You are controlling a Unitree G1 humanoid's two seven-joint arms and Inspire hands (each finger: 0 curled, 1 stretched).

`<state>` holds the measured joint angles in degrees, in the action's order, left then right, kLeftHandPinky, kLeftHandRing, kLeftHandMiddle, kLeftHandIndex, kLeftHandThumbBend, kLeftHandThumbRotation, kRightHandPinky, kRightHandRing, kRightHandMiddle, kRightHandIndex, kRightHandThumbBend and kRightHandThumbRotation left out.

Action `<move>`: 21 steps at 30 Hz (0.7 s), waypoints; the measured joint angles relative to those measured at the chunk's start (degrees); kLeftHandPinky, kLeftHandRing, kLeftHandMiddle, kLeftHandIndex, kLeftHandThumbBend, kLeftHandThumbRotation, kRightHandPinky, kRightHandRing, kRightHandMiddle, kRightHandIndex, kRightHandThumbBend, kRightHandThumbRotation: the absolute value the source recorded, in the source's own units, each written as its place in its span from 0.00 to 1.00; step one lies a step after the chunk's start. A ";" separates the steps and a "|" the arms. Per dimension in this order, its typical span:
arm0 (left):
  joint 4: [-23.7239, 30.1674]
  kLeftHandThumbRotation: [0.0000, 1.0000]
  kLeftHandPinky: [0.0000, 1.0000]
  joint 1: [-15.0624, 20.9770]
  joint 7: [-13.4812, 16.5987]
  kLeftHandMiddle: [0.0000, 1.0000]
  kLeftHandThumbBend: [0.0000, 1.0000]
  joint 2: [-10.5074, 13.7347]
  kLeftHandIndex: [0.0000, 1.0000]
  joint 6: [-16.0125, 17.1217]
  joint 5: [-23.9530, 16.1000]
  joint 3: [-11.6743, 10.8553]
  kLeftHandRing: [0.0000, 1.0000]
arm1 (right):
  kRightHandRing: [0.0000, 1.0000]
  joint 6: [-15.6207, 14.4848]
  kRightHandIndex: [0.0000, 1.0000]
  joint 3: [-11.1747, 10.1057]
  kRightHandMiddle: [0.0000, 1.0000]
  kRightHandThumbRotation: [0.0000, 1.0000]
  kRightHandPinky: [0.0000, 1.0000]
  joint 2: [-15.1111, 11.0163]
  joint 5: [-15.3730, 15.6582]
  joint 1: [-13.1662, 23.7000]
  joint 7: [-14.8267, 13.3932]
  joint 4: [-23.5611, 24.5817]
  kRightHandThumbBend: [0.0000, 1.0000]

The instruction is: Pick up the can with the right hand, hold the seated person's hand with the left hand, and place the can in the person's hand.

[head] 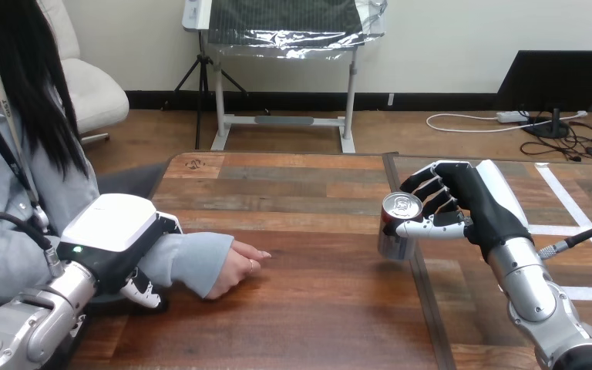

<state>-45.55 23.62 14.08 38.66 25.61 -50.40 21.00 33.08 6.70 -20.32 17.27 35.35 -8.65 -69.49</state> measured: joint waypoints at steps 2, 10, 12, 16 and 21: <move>-0.01 0.00 0.46 0.00 0.07 0.55 1.00 0.00 0.60 0.24 0.27 0.01 0.51 | 0.44 0.06 0.54 0.00 0.50 0.00 0.39 0.00 -0.12 0.00 0.14 0.05 0.78; -0.01 0.00 0.47 -0.01 0.22 0.55 1.00 0.00 0.59 0.60 0.44 0.12 0.51 | 0.44 0.06 0.54 -0.02 0.50 0.00 0.39 0.00 -0.70 -0.03 0.56 0.57 0.78; -0.01 0.00 0.47 -0.01 0.41 0.55 1.00 0.00 0.59 0.66 0.44 0.16 0.51 | 0.43 0.06 0.54 -0.03 0.50 0.00 0.39 0.00 -0.79 -0.03 0.71 0.78 0.78; -0.01 0.00 0.47 -0.01 0.81 0.55 1.00 0.00 0.58 0.80 0.44 0.21 0.51 | 0.43 0.07 0.53 -0.04 0.50 0.00 0.39 0.00 -0.93 -0.03 0.98 1.16 0.78; -0.06 0.00 0.47 -0.01 1.27 0.55 1.00 0.00 0.58 1.07 0.50 0.32 0.52 | 0.44 0.15 0.53 -0.03 0.50 0.00 0.39 -0.01 -0.94 -0.05 1.10 1.74 0.78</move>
<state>-45.61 23.62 15.36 38.66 26.68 -49.90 21.32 33.23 6.67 -20.33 16.34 35.30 -7.55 -67.75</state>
